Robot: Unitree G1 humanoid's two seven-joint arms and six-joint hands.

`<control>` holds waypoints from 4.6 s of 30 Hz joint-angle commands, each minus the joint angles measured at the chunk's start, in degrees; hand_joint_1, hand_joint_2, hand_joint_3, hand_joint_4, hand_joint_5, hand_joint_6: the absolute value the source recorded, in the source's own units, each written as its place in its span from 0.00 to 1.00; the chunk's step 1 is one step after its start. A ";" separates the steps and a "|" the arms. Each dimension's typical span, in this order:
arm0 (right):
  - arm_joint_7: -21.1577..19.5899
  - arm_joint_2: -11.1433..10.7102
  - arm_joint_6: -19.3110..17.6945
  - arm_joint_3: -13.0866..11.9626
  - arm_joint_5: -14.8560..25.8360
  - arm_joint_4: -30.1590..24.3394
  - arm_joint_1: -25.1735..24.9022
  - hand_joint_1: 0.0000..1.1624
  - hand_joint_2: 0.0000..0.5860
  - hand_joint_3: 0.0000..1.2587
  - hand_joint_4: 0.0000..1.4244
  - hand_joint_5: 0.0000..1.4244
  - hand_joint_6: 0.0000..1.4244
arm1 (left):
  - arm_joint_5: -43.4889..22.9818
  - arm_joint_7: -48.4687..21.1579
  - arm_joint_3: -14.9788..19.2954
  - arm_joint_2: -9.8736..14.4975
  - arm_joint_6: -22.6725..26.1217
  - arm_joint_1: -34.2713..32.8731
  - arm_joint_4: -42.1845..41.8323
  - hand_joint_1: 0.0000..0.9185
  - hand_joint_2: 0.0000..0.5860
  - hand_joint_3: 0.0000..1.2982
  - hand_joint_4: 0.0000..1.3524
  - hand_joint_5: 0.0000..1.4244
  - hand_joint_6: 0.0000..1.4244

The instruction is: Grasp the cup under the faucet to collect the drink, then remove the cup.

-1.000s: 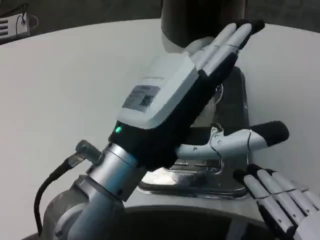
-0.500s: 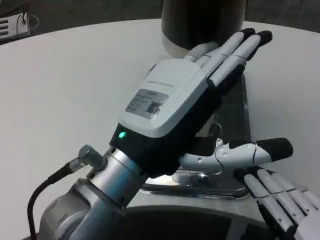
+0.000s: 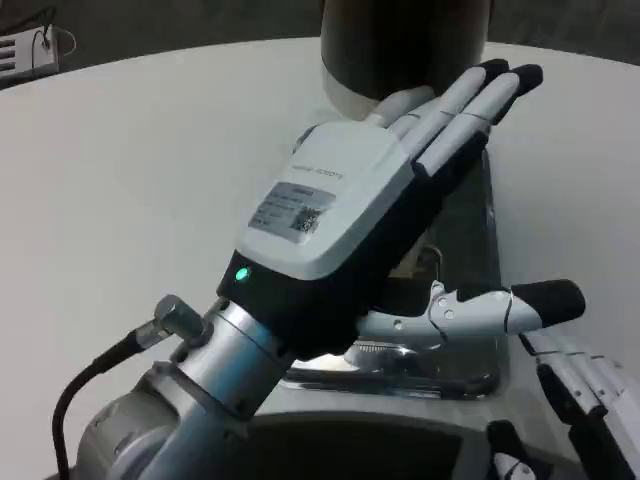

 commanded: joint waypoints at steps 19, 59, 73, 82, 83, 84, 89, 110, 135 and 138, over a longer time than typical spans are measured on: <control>2.99 2.96 6.62 5.83 1.20 3.96 -11.32 0.25 0.64 0.03 0.04 0.09 0.18 | 1.77 -2.03 -0.03 0.44 -0.51 1.41 -1.08 0.00 0.23 0.04 0.00 0.09 0.05; 2.90 4.65 8.97 8.26 6.48 9.96 -21.14 0.25 0.57 0.01 0.03 0.07 0.15 | 4.52 9.34 7.29 -3.28 -2.56 7.41 -4.46 0.00 0.27 0.00 0.00 0.03 0.00; 3.66 3.95 6.93 7.55 14.54 13.16 -22.98 0.30 0.53 0.00 0.02 0.09 0.18 | 6.78 17.48 14.88 -3.90 -5.64 25.59 -8.82 0.00 0.27 0.00 0.00 0.03 0.00; 4.23 3.28 6.67 7.22 17.40 15.63 -25.72 0.34 0.48 0.00 0.02 0.09 0.19 | 9.05 25.28 15.26 -5.76 -9.68 38.33 -5.81 0.00 0.27 0.00 0.00 0.04 0.00; 4.30 3.28 6.71 7.18 17.62 15.87 -26.07 0.35 0.48 0.00 0.02 0.09 0.19 | 9.24 25.73 15.19 -5.76 -10.07 39.11 -5.34 0.00 0.27 0.00 0.00 0.05 0.00; 4.40 3.30 6.83 7.14 17.89 16.19 -26.53 0.37 0.48 0.00 0.02 0.09 0.19 | 9.36 26.71 15.11 -5.58 -11.13 40.40 -4.23 0.00 0.27 0.00 0.00 0.05 0.00; 4.78 3.43 7.28 7.03 18.80 17.80 -28.31 0.41 0.45 0.00 0.02 0.09 0.19 | 10.04 29.78 15.08 -4.37 -14.76 43.60 0.26 0.00 0.27 0.00 0.00 0.06 0.00; 3.33 4.82 4.85 7.53 22.11 29.28 -39.04 0.46 0.42 0.00 0.05 0.12 0.21 | 10.24 30.81 13.84 -2.94 -15.84 44.69 6.30 0.00 0.28 0.00 0.00 0.06 0.00; 2.27 7.12 2.98 9.54 22.58 37.93 -46.42 0.50 0.40 0.00 0.05 0.10 0.20 | 9.88 29.27 14.08 -3.27 -12.83 46.41 3.25 0.00 0.28 0.01 0.00 0.07 0.00; 2.27 7.49 2.92 10.15 22.51 38.25 -46.99 0.50 0.40 0.00 0.05 0.10 0.20 | 9.78 29.25 14.23 -3.27 -12.62 46.65 2.97 0.00 0.28 0.01 0.00 0.08 0.01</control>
